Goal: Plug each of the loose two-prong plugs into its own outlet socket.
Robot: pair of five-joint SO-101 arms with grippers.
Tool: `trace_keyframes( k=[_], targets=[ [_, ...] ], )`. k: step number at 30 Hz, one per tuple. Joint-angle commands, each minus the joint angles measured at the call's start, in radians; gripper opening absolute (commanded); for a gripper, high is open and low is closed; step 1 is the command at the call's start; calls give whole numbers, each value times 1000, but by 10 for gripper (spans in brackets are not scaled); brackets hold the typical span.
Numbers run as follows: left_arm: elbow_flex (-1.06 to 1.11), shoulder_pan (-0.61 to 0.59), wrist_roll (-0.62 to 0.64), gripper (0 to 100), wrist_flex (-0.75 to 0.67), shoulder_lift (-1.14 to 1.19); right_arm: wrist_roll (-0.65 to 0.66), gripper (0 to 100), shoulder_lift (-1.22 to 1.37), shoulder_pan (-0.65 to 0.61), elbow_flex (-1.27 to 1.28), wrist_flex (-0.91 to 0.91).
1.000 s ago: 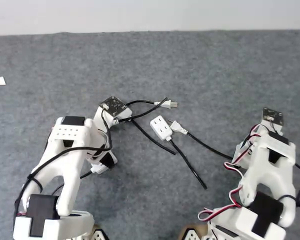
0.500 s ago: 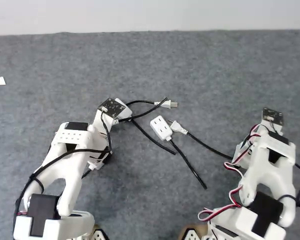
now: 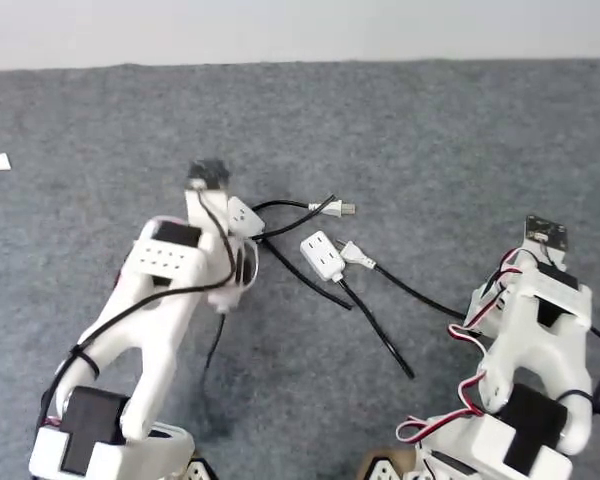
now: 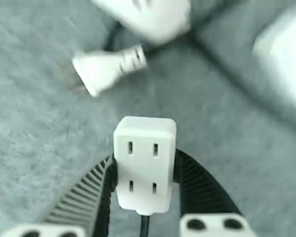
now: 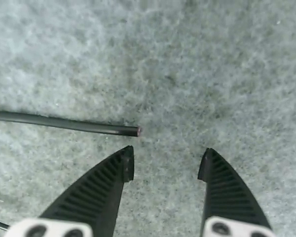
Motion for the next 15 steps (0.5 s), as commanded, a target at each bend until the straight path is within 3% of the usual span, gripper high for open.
trace_keyframes(
  k=[1, 4, 9, 15],
  targets=[
    [-193, 9, 186, 13, 87, -18, 17, 208, -16, -7, -5, -12],
    [-259, 31, 250, 13, 127, 52, 17, 208, -16, -7, -5, -12],
    [-255, 104, 255, 13, 130, 224, 17, 208, -16, -7, -5, -12],
    [-255, 135, 255, 14, 48, 367, 17, 208, -16, -7, -5, -12]
  ],
)
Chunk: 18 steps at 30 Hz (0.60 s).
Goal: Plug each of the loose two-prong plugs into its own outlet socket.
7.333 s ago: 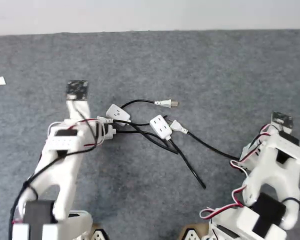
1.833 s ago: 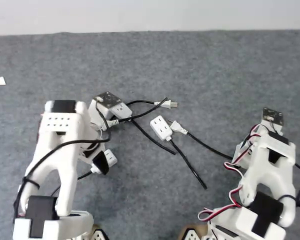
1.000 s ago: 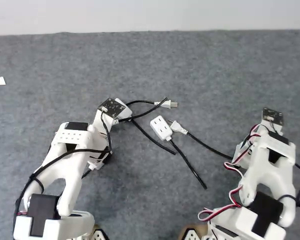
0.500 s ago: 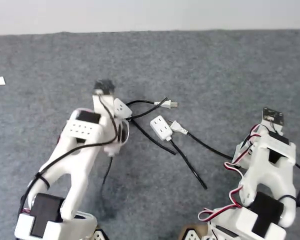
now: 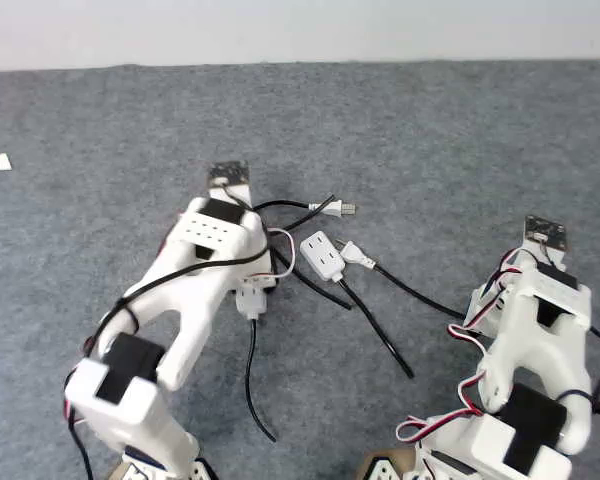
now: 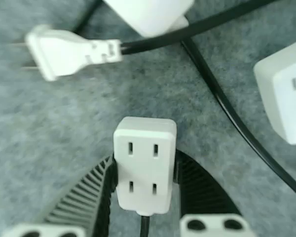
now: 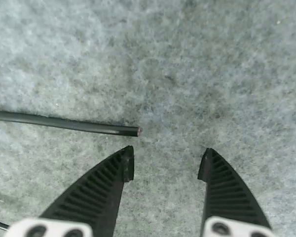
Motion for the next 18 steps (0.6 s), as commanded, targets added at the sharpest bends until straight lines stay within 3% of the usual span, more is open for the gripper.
trace_keyframes(
  k=[1, 5, 13, 18],
  targets=[
    [-50, 12, 9, 15, -51, 43, 17, 208, -16, -7, -5, -12],
    [-54, 29, -52, 62, -57, 97, 17, 208, -16, -7, -5, -12],
    [-58, 35, -78, 372, -48, 110, 17, 208, -16, -8, -5, -12],
    [-50, 37, -86, 386, -48, 57, 17, 208, -16, -8, -5, -12]
  ],
)
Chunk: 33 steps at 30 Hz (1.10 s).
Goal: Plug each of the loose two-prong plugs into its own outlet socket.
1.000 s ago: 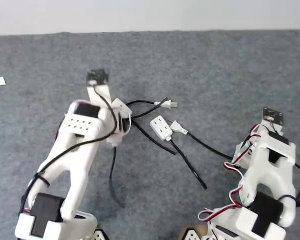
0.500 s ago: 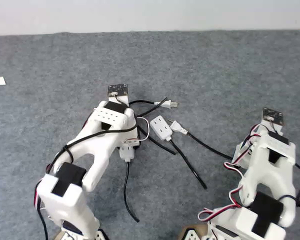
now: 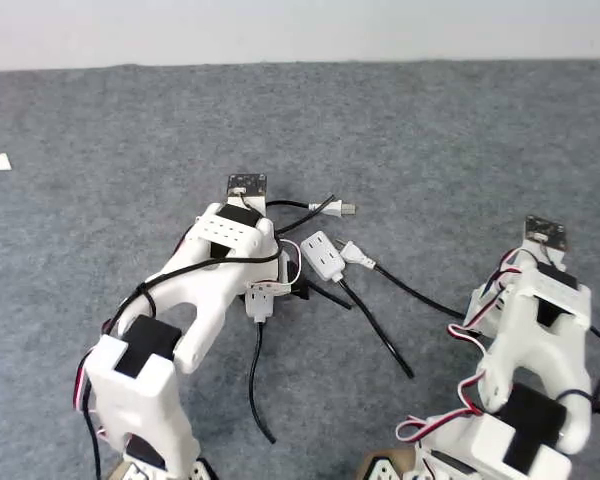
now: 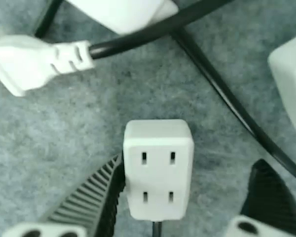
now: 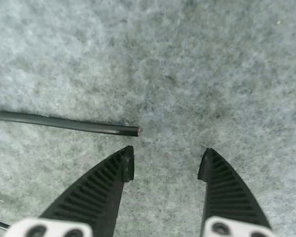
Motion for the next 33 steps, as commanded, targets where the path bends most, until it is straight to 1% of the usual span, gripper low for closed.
trace_keyframes(
  k=[1, 7, 11, 18, 21, 26, 28, 30, 32, 33],
  targets=[
    [-7, 12, -15, 386, -14, -83, 17, 208, -16, -8, -5, -12],
    [87, 12, -57, 386, -14, -302, 37, 208, -16, -8, -5, -16],
    [156, 2, -61, 386, -11, -443, 37, 208, -16, -8, -3, -16],
    [317, -54, -282, 386, -34, -664, 37, 208, -16, -10, -3, -16],
    [403, -63, -322, 386, -72, -764, 37, 208, -16, -10, -3, -16],
    [584, -64, -353, 386, -166, -959, 34, 207, -19, -4, -3, -18],
    [656, -95, -344, 386, -198, -1045, 29, 180, -25, 24, -11, -27],
    [719, -137, -344, 385, -221, -1137, 11, 104, -25, 64, -25, -56],
    [774, -184, -344, 379, -230, -1217, -17, 47, -25, 68, -34, -61],
    [803, -203, -344, 365, -235, -1252, -17, 46, -25, 62, -34, -61]
  ],
)
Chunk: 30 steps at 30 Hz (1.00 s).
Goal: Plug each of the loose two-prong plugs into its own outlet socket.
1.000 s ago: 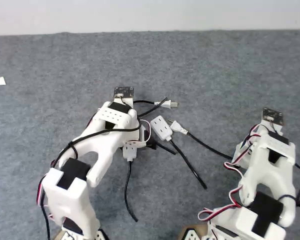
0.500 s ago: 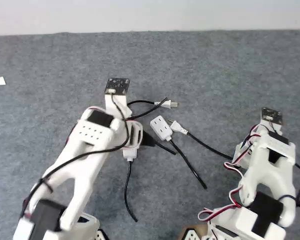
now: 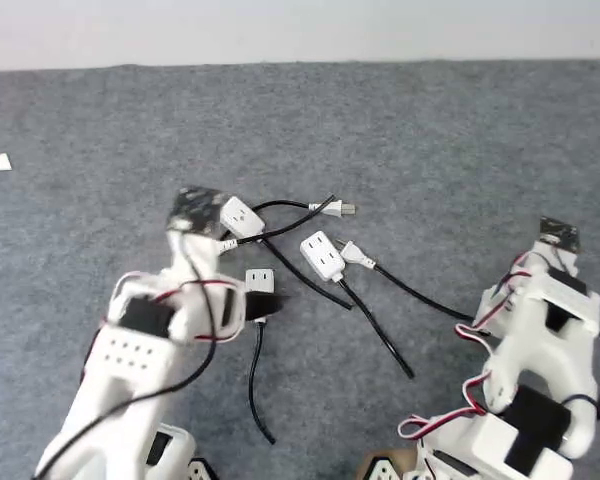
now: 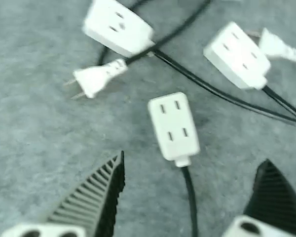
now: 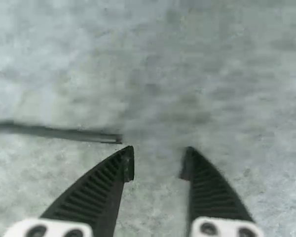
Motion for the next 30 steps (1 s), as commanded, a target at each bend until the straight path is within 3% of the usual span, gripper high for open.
trace_keyframes(
  k=[1, 8, 12, 20, 30],
  targets=[
    [64, -74, -9, 340, -43, -149, -21, 54, -25, -4, -34, -15],
    [176, -203, -8, 105, -43, -316, -17, 90, -25, -35, -34, 4],
    [188, -304, -5, 86, -44, -351, 66, 90, -25, -93, -35, 7],
    [395, -391, -11, 87, -308, -354, 482, 90, -25, -205, -95, 7],
    [394, -387, -11, 88, -315, -356, 1056, 90, -88, -202, -138, 157]
  ],
)
